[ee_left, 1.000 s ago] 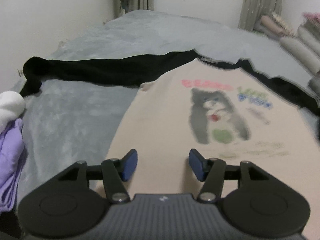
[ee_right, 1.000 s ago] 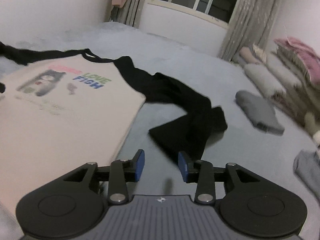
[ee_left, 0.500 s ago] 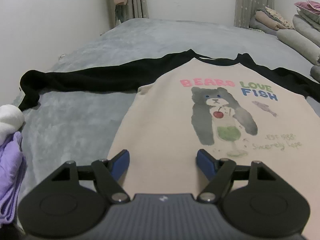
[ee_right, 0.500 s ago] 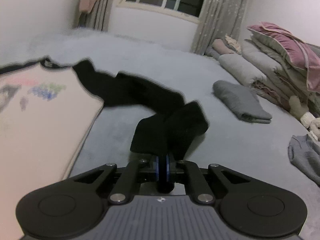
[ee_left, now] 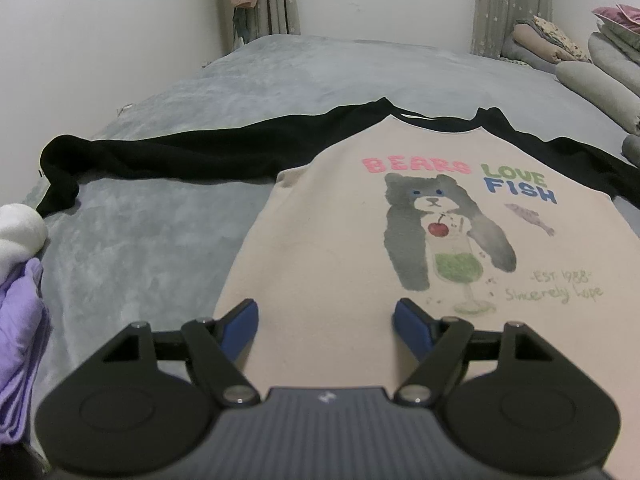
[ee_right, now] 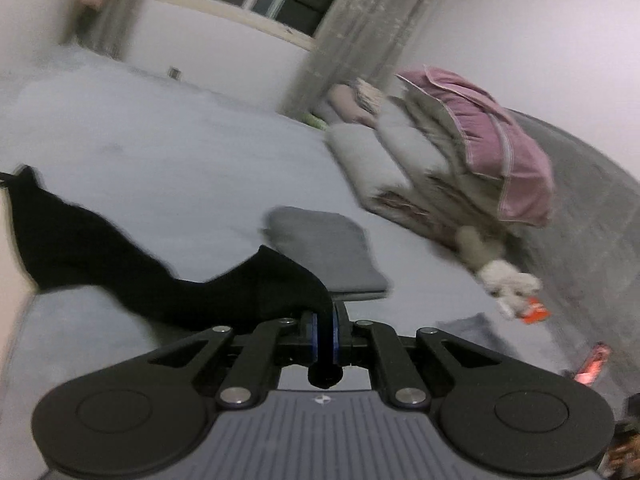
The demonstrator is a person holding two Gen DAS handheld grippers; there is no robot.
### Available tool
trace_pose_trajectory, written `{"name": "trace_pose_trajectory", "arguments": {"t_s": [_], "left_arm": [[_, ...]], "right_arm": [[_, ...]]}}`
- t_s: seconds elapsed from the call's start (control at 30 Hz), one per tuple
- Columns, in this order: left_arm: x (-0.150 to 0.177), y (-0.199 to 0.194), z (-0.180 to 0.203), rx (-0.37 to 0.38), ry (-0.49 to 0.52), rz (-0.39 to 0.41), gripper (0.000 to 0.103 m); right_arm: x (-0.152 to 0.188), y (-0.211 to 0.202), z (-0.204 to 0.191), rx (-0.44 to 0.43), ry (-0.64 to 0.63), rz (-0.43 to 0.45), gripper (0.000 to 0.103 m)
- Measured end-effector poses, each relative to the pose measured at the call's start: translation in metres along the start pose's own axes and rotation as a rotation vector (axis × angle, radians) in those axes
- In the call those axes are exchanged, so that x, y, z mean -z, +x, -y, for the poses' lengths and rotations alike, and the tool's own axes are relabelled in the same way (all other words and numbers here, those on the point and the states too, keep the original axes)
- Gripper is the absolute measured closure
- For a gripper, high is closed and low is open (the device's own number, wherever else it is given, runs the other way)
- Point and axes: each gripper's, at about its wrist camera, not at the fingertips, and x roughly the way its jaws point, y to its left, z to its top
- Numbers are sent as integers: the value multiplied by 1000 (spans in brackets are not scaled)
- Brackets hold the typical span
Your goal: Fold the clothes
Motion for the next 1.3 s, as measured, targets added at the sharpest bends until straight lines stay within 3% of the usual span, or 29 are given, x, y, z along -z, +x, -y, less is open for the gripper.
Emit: {"name": "trace_pose_trajectory", "arguments": {"t_s": [0.2, 0.33, 0.53, 0.6, 0.67, 0.7, 0.77, 0.8, 0.93, 1.1, 1.17, 1.3], "left_arm": [[-1, 1, -1, 8, -9, -7, 28], [-2, 1, -1, 6, -11, -10, 27], [-1, 2, 1, 3, -2, -9, 26], [-1, 2, 2, 2, -1, -8, 26], [-1, 2, 2, -1, 7, -4, 26], [0, 2, 3, -1, 11, -3, 26], [1, 2, 3, -2, 18, 1, 26], [1, 2, 3, -1, 19, 2, 26], [0, 1, 3, 0, 12, -4, 26], [0, 1, 3, 4, 13, -4, 26], [0, 0, 3, 4, 12, -4, 25], [0, 0, 4, 6, 12, -5, 25]], "right_arm": [[-11, 60, 16, 87, 17, -135, 97], [-25, 65, 43, 115, 91, -124, 97], [-43, 61, 72, 45, 242, -174, 97], [-32, 75, 61, 41, 209, -218, 96], [-12, 85, 38, 2, 152, -206, 96], [-1, 88, 25, -30, 137, -193, 94], [20, 90, 1, -50, 129, -173, 74], [25, 88, -5, -36, 142, -155, 69], [36, 69, -19, 0, 214, -62, 64], [26, 44, -48, -152, 199, 16, 63], [25, 38, -72, -315, 204, -11, 63], [26, 41, -117, -653, 262, -148, 64]]}}
